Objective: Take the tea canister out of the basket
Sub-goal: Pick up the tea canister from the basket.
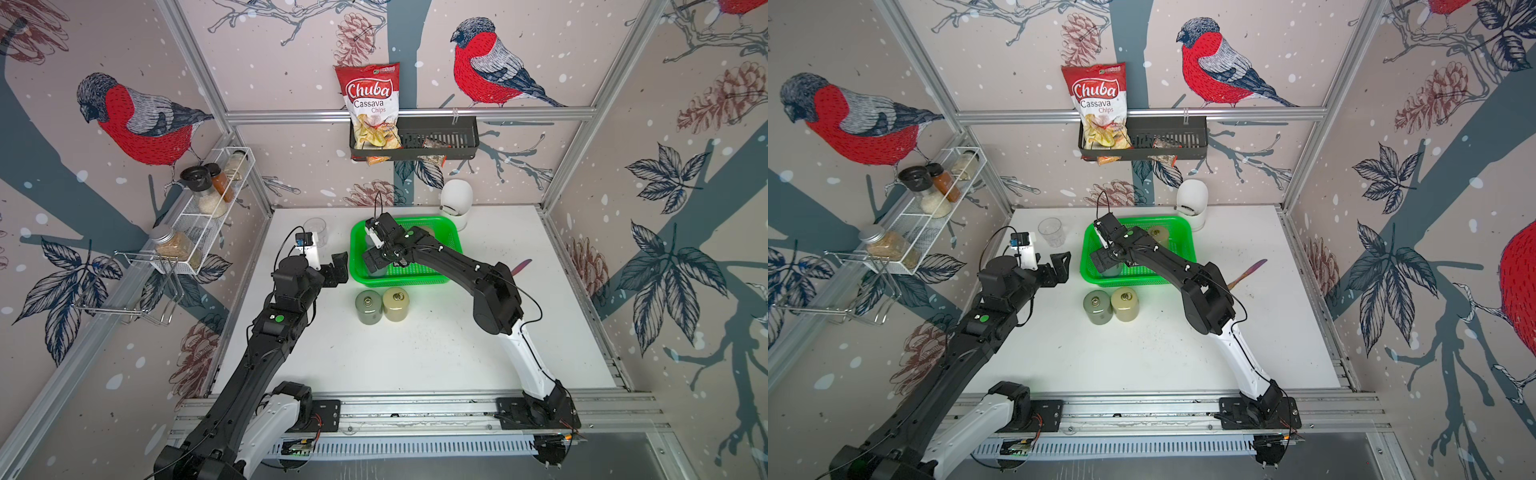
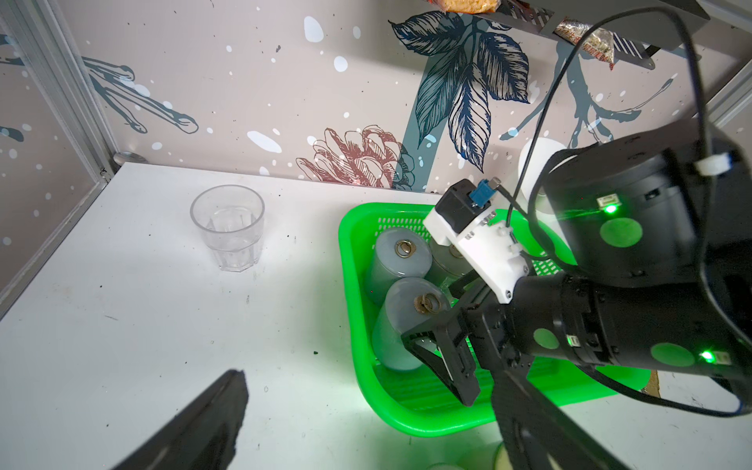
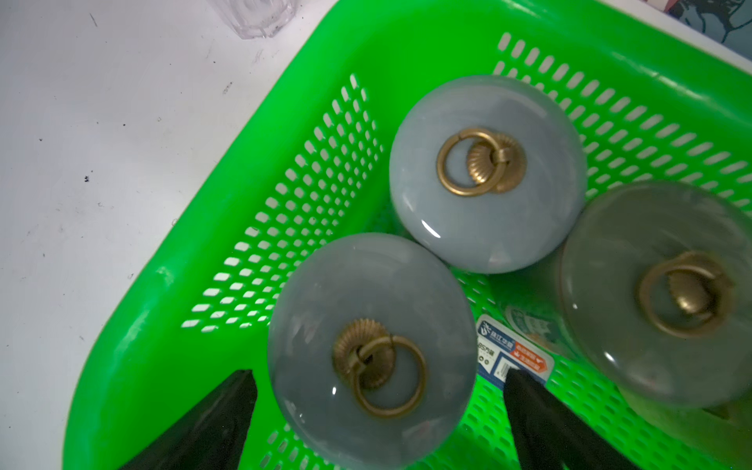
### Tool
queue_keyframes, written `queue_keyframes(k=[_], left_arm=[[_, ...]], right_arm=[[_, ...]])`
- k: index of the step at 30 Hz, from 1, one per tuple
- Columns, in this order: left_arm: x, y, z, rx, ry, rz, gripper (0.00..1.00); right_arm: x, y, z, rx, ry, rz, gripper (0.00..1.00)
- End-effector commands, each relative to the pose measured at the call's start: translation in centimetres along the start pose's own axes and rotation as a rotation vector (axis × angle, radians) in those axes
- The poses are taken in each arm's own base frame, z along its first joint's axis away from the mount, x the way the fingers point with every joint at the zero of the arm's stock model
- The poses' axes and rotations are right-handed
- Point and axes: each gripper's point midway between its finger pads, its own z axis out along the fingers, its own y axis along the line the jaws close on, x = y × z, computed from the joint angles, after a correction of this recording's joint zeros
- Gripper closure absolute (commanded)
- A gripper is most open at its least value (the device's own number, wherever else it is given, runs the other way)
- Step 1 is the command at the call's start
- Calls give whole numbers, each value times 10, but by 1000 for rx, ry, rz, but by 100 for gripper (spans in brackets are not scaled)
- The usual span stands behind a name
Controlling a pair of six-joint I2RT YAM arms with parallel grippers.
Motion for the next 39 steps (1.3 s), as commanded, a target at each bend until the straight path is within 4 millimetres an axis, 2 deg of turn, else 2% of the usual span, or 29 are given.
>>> queue_keyframes(k=[1, 13, 19, 31, 35, 39], left_arm=[[-8, -1, 1, -2, -33, 0, 2], [-6, 0, 0, -7, -28, -1, 2], [-5, 1, 0, -10, -26, 2, 2], [-9, 0, -1, -9, -31, 8, 2], [-11, -1, -1, -6, -34, 6, 2], [-14, -2, -1, -2, -39, 7, 2]], right_arm=[[-2, -3, 4, 13, -6, 8, 0], [-6, 0, 19, -28, -27, 17, 0], [-9, 0, 23, -36, -41, 21, 5], [-4, -1, 30, -35, -28, 15, 37], [-6, -3, 25, -26, -31, 13, 52], [-14, -4, 15, -22, -51, 9, 61]])
